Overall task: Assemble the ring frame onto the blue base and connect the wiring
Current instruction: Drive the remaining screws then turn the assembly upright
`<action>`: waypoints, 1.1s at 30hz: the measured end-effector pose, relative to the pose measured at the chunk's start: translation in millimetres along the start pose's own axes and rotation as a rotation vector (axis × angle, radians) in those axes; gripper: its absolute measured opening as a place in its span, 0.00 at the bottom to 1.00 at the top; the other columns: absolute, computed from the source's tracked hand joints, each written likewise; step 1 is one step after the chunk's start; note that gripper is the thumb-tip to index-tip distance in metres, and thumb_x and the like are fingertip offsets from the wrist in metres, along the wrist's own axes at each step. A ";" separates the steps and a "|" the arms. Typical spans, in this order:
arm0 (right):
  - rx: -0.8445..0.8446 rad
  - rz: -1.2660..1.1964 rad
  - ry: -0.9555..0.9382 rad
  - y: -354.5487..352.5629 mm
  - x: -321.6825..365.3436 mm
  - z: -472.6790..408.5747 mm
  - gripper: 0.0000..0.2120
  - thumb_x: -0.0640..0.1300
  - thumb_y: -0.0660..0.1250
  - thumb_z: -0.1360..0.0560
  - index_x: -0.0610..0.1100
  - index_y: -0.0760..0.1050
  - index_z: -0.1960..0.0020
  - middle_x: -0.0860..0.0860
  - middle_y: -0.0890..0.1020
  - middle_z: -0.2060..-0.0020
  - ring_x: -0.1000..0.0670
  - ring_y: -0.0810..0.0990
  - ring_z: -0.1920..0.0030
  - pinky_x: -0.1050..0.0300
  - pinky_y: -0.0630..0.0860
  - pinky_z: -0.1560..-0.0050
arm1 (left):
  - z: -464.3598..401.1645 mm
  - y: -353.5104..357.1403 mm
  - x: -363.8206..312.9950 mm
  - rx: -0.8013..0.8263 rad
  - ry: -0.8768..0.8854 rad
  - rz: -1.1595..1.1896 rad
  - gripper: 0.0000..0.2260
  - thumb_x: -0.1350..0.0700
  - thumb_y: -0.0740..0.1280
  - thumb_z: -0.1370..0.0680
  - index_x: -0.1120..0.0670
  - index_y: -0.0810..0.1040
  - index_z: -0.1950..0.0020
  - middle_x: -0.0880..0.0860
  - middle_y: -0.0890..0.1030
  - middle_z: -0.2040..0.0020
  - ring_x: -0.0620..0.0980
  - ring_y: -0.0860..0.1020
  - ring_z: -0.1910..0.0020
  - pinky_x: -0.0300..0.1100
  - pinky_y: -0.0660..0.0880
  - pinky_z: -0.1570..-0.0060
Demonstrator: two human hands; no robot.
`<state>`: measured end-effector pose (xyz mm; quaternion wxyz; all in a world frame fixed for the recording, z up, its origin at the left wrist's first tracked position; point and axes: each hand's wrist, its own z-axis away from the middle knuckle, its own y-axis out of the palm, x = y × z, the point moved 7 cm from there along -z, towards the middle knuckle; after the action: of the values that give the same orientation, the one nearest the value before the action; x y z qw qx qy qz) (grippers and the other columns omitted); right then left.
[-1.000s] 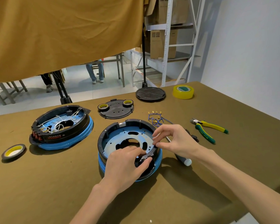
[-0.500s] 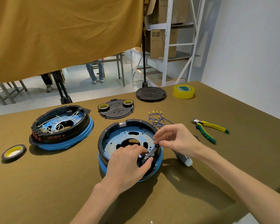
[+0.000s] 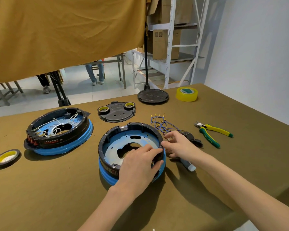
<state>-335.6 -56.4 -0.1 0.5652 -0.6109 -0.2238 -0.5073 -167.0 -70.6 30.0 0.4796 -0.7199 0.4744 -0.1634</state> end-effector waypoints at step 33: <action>-0.315 0.324 -0.132 -63.2 -19.9 17.5 0.03 0.42 0.69 0.19 0.49 0.76 0.50 0.54 0.85 0.61 0.53 0.83 0.57 0.56 0.80 0.53 | 10.2 -11.3 7.7 -0.124 0.032 0.091 0.10 0.48 0.76 0.25 0.47 0.85 0.45 0.41 0.85 0.55 0.40 0.81 0.59 0.26 0.70 0.61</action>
<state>-390.3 -17.8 14.5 0.5211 -0.7512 -0.0773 -0.3978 -150.2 -70.6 32.9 0.4332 -0.7234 0.5233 -0.1231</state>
